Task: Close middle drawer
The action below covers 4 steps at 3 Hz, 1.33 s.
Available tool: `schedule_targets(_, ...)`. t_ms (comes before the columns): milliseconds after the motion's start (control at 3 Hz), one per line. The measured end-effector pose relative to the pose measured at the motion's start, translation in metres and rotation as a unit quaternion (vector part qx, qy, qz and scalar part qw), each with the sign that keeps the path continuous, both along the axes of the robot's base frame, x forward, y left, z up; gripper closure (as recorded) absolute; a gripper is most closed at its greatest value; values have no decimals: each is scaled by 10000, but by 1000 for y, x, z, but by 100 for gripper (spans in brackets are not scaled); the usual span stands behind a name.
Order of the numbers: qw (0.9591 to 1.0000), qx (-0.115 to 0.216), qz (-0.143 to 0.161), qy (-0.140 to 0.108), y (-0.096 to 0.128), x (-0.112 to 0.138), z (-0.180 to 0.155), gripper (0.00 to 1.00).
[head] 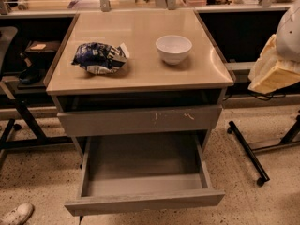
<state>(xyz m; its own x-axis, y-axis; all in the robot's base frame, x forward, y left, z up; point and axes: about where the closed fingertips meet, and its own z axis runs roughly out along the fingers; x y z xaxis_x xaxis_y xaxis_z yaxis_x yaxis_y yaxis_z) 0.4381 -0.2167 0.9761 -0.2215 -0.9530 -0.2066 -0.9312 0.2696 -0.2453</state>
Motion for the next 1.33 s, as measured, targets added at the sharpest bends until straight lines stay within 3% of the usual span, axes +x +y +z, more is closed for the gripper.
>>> schedule_targets(333,10000,0,0,0,0,0,0,88)
schedule_targets(667,9999,-8,-54,-123,0,3,2,100)
schedule_targets(1000,9992,-102,-143,-356,6,-9,-10,100)
schedule_targets(1333,9999,-60,-120,44,17,-30,-80,100)
